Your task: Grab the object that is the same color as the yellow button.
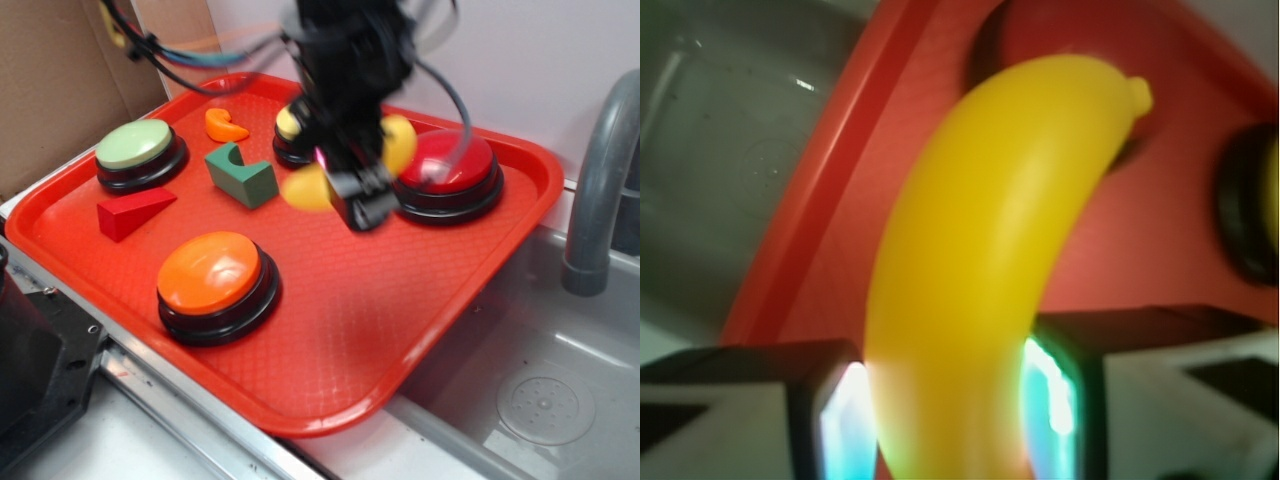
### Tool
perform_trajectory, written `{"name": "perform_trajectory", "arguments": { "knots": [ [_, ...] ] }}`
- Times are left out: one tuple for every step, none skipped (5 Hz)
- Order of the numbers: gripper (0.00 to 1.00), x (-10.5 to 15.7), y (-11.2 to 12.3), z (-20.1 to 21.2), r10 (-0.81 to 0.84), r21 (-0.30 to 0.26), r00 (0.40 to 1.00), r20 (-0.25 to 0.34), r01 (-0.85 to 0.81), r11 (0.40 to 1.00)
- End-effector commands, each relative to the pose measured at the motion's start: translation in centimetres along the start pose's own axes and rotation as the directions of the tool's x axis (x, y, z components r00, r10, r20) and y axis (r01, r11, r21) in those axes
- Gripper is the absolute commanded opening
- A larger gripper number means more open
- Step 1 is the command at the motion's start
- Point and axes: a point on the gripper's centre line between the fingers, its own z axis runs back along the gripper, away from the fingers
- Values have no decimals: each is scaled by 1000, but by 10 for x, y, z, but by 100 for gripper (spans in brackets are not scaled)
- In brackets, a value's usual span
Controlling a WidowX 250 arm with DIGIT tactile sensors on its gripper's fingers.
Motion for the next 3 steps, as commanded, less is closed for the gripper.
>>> {"name": "perform_trajectory", "arguments": {
  "knots": [
    [0,-59,33,91,80,39,992,-99,-77,996],
    [0,-76,33,100,100,23,980,-170,-98,995],
    [0,-83,36,95,109,-14,975,-193,-114,993]
  ]
}}
